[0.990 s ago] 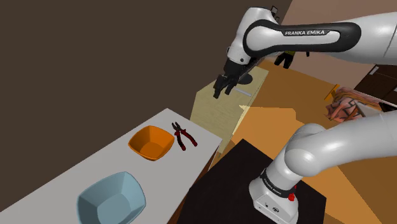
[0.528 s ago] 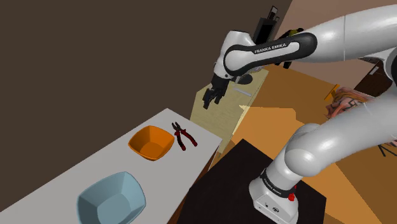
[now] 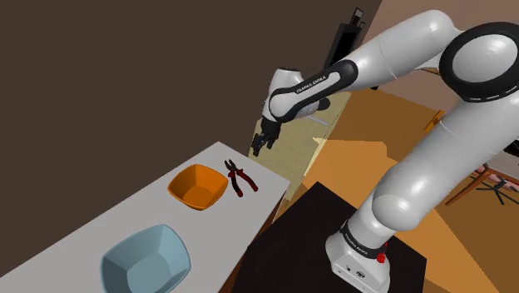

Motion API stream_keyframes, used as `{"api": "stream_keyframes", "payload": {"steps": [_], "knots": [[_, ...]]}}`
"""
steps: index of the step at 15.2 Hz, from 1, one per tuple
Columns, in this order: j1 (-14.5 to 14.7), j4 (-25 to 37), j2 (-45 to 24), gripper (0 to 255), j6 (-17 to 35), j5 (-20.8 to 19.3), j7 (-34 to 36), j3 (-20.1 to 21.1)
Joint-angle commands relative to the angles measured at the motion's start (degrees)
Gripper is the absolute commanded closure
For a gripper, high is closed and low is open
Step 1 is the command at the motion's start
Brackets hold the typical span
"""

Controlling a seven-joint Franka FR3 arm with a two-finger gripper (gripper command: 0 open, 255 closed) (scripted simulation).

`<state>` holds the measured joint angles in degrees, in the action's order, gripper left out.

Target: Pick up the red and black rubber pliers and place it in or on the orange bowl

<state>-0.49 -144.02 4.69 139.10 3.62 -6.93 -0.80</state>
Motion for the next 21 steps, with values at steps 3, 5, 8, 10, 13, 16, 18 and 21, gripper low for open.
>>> {"api": "stream_keyframes", "payload": {"steps": [3,5,8,10,13,16,18,21], "knots": [[-0.1,2.8,-9.6,0,6.2,-0.1,-1.4,-0.2],[-0.2,4.8,-14.4,0,8.7,-0.2,-1.9,-0.2],[-0.2,8.2,-21.5,0,11.9,-0.5,-2.6,-0.2],[-0.3,10.9,-26.3,0,13.7,-0.7,-3.0,-0.2],[-0.3,14.5,-32.2,0,15.6,-1.0,-3.4,-0.3],[-0.4,15.0,-34.5,0,17.3,-0.9,-3.5,-0.1],[-0.5,15.4,-36.0,0,18.5,-0.8,-3.6,-0.1],[-0.5,16.0,-38.0,0,19.9,-0.7,-3.7,0.1]]}}
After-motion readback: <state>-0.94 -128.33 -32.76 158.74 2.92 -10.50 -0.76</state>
